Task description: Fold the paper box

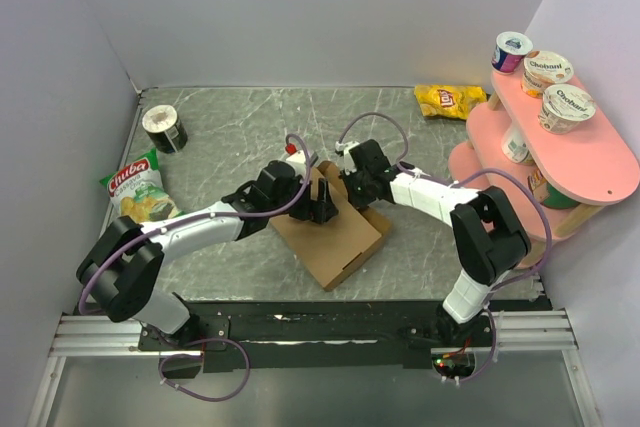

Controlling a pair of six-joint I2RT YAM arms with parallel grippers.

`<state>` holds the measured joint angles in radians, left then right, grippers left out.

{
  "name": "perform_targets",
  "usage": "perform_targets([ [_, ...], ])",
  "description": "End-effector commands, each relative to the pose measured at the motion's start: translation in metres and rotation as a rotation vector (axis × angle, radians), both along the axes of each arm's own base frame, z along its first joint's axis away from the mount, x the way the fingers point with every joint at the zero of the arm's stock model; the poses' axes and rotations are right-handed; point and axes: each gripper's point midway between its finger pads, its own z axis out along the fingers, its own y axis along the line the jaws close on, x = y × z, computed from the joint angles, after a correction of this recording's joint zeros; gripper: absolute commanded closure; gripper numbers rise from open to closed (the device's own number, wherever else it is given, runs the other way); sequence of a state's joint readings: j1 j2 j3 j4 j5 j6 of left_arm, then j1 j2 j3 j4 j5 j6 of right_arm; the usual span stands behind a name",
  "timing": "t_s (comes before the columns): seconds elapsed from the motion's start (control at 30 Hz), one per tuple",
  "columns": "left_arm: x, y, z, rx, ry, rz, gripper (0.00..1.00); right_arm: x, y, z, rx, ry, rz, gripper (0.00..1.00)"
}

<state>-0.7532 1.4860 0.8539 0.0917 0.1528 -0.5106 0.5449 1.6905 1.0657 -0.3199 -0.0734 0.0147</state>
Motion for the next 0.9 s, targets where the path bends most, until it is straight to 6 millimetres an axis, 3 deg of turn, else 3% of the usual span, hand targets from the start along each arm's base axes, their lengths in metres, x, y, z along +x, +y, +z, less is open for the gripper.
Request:
perform_targets([
  [0.0,-0.001,0.003,-0.026,0.02,0.04,0.022,0.09,-0.004,0.003,0.009,-0.077,-0.084,0.012,1.0],
  [0.17,0.007,0.008,0.005,0.032,-0.032,0.044,0.02,0.002,-0.004,0.029,-0.051,-0.088,-0.034,1.0],
  [0.27,0.013,0.024,0.041,0.045,-0.106,0.103,0.04,0.011,-0.012,0.055,-0.07,-0.165,-0.039,1.0],
  [0.37,0.014,0.043,0.094,0.009,-0.229,0.152,0.04,0.02,-0.015,0.09,-0.076,-0.285,-0.003,1.0],
  [0.47,0.015,0.063,0.123,-0.014,-0.272,0.18,0.04,0.027,-0.016,0.123,-0.108,-0.405,0.043,1.0],
  [0.6,0.022,0.092,0.147,-0.037,-0.3,0.226,0.04,0.031,-0.007,0.161,-0.126,-0.546,0.124,1.0],
  [0.77,0.034,0.124,0.17,-0.031,-0.365,0.285,0.04,0.028,0.01,0.18,-0.198,-0.671,0.199,1.0],
  [0.87,0.039,0.123,0.175,-0.056,-0.393,0.259,0.04,0.023,0.017,0.182,-0.241,-0.72,0.238,1.0],
])
